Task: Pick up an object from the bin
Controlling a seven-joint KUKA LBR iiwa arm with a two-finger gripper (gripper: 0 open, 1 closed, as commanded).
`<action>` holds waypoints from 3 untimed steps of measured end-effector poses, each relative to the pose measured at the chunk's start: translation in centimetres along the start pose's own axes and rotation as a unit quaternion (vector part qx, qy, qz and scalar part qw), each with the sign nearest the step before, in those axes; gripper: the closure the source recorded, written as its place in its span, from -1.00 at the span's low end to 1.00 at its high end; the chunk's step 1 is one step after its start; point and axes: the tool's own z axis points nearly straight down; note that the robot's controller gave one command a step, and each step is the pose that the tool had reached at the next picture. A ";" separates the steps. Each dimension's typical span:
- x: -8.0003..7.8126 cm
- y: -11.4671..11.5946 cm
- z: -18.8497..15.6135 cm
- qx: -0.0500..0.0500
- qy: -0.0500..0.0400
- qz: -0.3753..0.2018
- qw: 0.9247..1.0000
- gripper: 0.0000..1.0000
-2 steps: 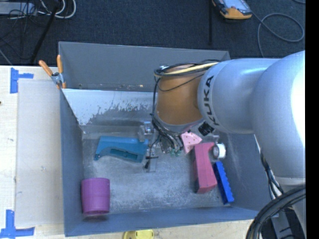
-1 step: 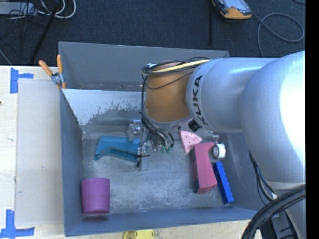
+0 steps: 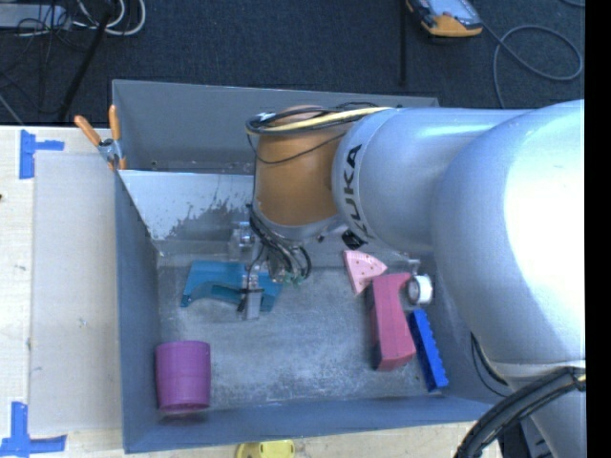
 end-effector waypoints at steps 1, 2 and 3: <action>0.7 -0.1 3.4 0.000 0.001 0.062 0.998 -1.00; -0.4 -0.2 4.0 0.000 0.002 0.055 0.998 1.00; -0.4 -0.2 4.0 0.000 0.002 0.055 0.998 1.00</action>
Offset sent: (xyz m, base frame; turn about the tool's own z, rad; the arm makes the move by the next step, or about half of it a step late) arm 0.0041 -0.0030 -0.0400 0.1100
